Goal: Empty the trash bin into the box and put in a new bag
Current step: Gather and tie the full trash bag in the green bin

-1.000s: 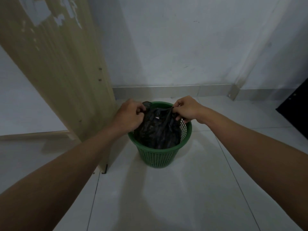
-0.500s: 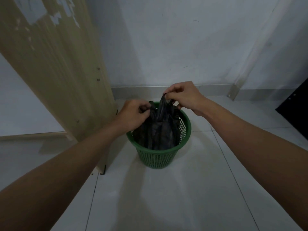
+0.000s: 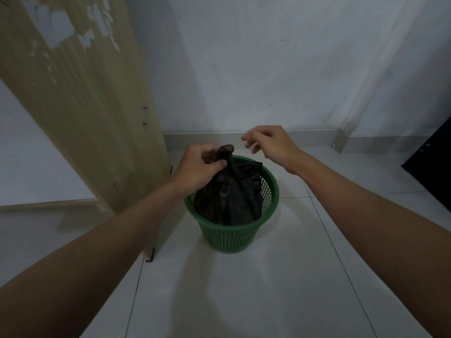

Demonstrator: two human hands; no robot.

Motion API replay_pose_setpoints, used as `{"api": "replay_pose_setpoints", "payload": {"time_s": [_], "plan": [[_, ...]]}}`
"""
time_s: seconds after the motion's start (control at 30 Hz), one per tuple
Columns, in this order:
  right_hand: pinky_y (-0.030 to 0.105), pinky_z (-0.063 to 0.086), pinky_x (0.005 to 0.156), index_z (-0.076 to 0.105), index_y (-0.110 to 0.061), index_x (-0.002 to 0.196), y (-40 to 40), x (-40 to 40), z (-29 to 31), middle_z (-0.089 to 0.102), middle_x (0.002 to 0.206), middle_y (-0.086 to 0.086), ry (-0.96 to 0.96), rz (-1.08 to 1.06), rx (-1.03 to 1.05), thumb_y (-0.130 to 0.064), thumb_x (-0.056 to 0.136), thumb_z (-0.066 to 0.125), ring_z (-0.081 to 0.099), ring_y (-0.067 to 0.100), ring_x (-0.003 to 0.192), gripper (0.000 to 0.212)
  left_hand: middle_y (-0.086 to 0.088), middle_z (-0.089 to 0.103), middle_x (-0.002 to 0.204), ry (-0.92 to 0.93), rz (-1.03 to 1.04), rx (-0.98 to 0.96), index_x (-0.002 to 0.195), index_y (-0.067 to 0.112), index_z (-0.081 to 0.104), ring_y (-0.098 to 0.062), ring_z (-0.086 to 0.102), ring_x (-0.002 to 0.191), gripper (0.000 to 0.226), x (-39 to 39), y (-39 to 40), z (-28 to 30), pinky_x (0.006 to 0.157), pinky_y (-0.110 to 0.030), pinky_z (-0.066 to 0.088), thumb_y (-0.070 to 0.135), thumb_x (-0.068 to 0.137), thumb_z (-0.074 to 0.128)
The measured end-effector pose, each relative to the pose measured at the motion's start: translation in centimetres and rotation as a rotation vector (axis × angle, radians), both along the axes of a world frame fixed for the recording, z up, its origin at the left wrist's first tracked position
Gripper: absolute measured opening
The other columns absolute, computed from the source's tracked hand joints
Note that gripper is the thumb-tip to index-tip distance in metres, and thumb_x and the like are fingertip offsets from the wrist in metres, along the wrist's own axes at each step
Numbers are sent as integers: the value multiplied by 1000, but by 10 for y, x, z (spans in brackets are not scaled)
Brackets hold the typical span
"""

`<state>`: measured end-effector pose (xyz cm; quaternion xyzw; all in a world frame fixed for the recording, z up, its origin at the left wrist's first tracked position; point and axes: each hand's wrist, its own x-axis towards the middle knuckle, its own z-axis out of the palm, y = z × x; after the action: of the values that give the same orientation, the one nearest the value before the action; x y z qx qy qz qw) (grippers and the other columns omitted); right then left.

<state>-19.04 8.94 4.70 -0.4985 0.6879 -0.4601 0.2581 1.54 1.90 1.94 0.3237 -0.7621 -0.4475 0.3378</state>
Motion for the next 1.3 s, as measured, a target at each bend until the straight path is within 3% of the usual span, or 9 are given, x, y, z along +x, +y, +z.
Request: {"api": "replay_pose_setpoints", "payload": {"time_s": [0.1, 0.2, 0.4, 0.53, 0.67, 0.87, 1.0, 1.13, 1.3], "plan": [[35, 49, 93, 71, -22, 124, 7, -24, -35, 66, 115, 11, 609, -10, 310, -38, 90, 71, 60, 27, 108, 38, 10, 75, 80, -30, 1, -1, 76, 43, 76, -15, 71, 82, 34, 8, -7, -6, 90, -47, 57, 10, 83, 79], [45, 46, 100, 71, -26, 124, 16, -29, -53, 56, 127, 10, 798, 51, 399, -44, 87, 75, 49, 32, 122, 41, 14, 76, 79, -33, -3, 22, 75, 44, 76, -13, 71, 82, 33, 10, -8, -7, 90, -45, 57, 12, 85, 80], [33, 54, 72, 68, -8, 92, 17, -24, 0, 77, 89, 8, 29, 62, 200, -10, 93, 63, 77, 21, 85, 5, 10, 73, 92, -148, -3, -41, 82, 29, 76, -13, 68, 98, 10, 11, -6, -8, 94, -37, 50, 33, 75, 82], [32, 57, 71, 64, -9, 91, 24, -21, 17, 72, 83, 10, -166, 189, 168, 3, 92, 55, 74, 22, 82, 15, 6, 70, 109, -167, 51, -7, 82, 11, 69, -12, 63, 108, 31, 7, -10, -13, 95, -30, 45, 34, 64, 79], [34, 53, 68, 65, -11, 81, 24, -22, 14, 60, 77, 10, -323, 268, 198, 1, 77, 56, 61, 20, 72, 16, 5, 70, 106, -240, 101, 118, 90, 33, 58, -16, 66, 102, 51, 9, -16, -17, 91, -37, 54, 58, 51, 79], [33, 49, 66, 73, -20, 105, 23, -22, -1, 68, 83, 2, -376, 139, 88, -7, 78, 72, 59, 19, 79, 29, 4, 73, 93, -284, 76, 49, 97, 34, 71, -21, 70, 100, 17, 5, -18, -16, 84, -27, 51, 22, 87, 78], [30, 52, 88, 58, -17, 140, 24, -19, -24, 67, 123, 1, -52, 18, 219, -34, 67, 95, 65, 21, 110, 83, 3, 77, 97, -224, 121, 44, 102, 25, 79, -18, 72, 97, 14, 4, -20, -18, 91, -36, 57, 20, 93, 71], [15, 48, 59, 78, -7, 90, 21, -10, -27, 71, 78, 2, 41, 33, 256, -27, 84, 83, 66, 14, 74, 21, 5, 77, 94, -167, 162, 58, 94, 27, 78, -16, 71, 93, 10, 9, -19, -20, 88, -37, 56, 24, 91, 69], [34, 54, 75, 74, -11, 85, 17, -12, -24, 68, 78, 6, -278, -78, 100, -11, 83, 69, 63, 19, 77, 5, 4, 70, 76, 30, 303, 224, 72, 21, 71, -16, 64, 77, 22, 7, -13, -12, 73, -29, 51, 4, 84, 65]]}}
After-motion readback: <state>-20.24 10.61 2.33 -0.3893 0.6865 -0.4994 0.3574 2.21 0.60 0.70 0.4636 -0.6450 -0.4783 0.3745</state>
